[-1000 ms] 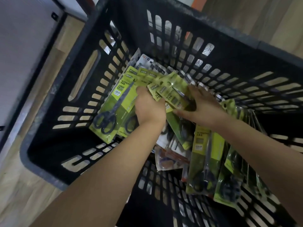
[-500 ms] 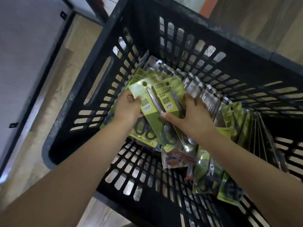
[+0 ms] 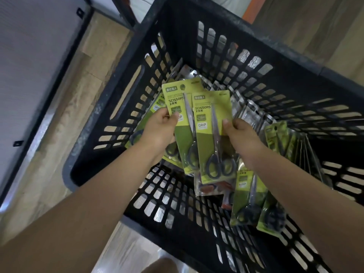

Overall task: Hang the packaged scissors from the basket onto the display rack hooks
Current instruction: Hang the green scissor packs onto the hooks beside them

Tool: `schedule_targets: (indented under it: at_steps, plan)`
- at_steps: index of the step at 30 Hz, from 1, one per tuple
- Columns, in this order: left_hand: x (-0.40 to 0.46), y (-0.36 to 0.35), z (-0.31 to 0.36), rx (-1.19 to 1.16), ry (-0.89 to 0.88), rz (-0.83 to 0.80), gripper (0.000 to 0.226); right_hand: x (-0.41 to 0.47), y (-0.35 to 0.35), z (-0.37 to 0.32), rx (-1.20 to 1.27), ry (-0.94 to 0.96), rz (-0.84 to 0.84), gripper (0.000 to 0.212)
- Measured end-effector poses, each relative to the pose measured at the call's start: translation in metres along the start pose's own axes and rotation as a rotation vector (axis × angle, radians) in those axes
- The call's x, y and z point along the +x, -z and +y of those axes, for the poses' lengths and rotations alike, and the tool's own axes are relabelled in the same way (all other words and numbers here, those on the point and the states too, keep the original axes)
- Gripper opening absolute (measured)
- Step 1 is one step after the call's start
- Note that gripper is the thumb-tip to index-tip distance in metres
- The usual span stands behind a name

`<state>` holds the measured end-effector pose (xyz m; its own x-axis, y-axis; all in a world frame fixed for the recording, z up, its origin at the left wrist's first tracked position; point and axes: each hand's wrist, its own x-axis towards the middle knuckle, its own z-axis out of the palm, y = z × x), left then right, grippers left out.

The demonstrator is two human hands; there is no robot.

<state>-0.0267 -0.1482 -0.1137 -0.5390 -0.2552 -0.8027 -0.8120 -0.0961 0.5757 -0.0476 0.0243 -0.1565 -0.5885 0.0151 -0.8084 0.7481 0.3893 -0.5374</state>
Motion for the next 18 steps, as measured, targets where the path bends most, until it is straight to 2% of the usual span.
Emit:
schedule_targets:
  at_steps: [4, 7, 9, 15, 18]
  plan:
    - [-0.027, 0.013, 0.005, -0.093, 0.051, 0.044, 0.022, -0.017, 0.003, -0.010, 0.075, -0.045, -0.044, 0.016]
    - [-0.058, 0.026, 0.018, -0.143, 0.075, 0.048, 0.026, -0.046, 0.012, -0.030, 0.148, -0.112, -0.090, 0.028]
    - [-0.082, 0.033, 0.035, -0.195, 0.078, 0.050, 0.026, -0.072, 0.022, -0.054, 0.210, -0.121, -0.124, 0.024]
    - [-0.189, 0.060, 0.130, -0.380, 0.027, 0.085, 0.027, -0.178, 0.062, -0.169, 0.172, 0.051, -0.178, 0.033]
    - [-0.266, 0.080, 0.197, -0.515, -0.056, 0.099, 0.025, -0.259, 0.083, -0.249, 0.095, 0.207, -0.205, 0.034]
